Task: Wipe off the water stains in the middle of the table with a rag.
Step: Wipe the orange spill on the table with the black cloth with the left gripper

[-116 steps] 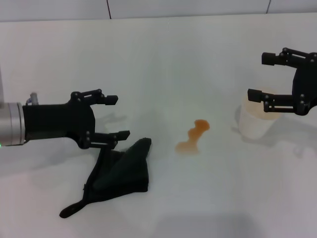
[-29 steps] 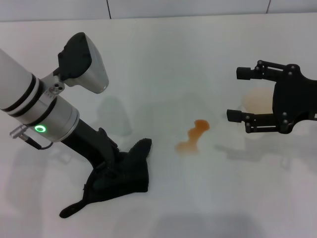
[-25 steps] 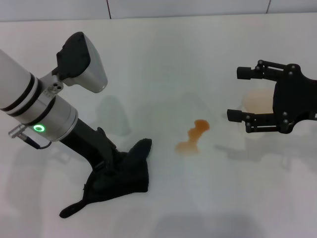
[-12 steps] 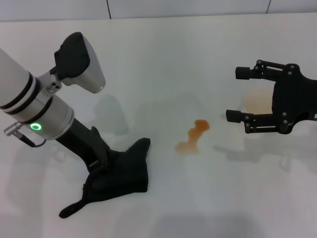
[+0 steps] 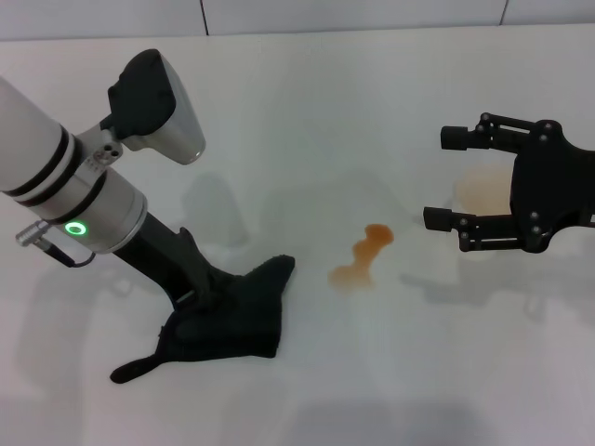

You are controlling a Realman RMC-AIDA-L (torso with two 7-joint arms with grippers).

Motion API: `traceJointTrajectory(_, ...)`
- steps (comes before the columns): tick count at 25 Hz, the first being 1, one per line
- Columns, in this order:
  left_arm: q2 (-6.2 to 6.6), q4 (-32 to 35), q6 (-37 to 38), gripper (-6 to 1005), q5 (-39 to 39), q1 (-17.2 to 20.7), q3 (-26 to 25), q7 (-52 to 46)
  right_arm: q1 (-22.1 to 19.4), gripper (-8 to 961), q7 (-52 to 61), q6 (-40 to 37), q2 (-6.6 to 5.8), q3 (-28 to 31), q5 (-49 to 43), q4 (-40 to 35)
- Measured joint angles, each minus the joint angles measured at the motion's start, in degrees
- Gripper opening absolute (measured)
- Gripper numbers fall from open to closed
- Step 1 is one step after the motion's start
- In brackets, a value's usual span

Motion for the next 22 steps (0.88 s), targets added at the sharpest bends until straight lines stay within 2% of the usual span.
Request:
traceJointTrajectory(6,0.0,-0.09,-3.27,93,-3.45,-0.72,0.36,1.21,-0.04,840,-0.07,-0.26,0.0,0.16,0.11,0.38)
traceJointTrajectory(17,-0.16,-6.7,-16.32,84,-9.18,-6.37,0.82,6.12,-0.07,839,-0.76,-0.4,0.0,0.46,0.8,0.6)
traceJointTrajectory(22,-0.25,-8.64,-21.32,69,-13.54,-7.04,4.35,7.25,-0.06,839,-0.79,-0.47,0.0,0.54,0.83,0.6)
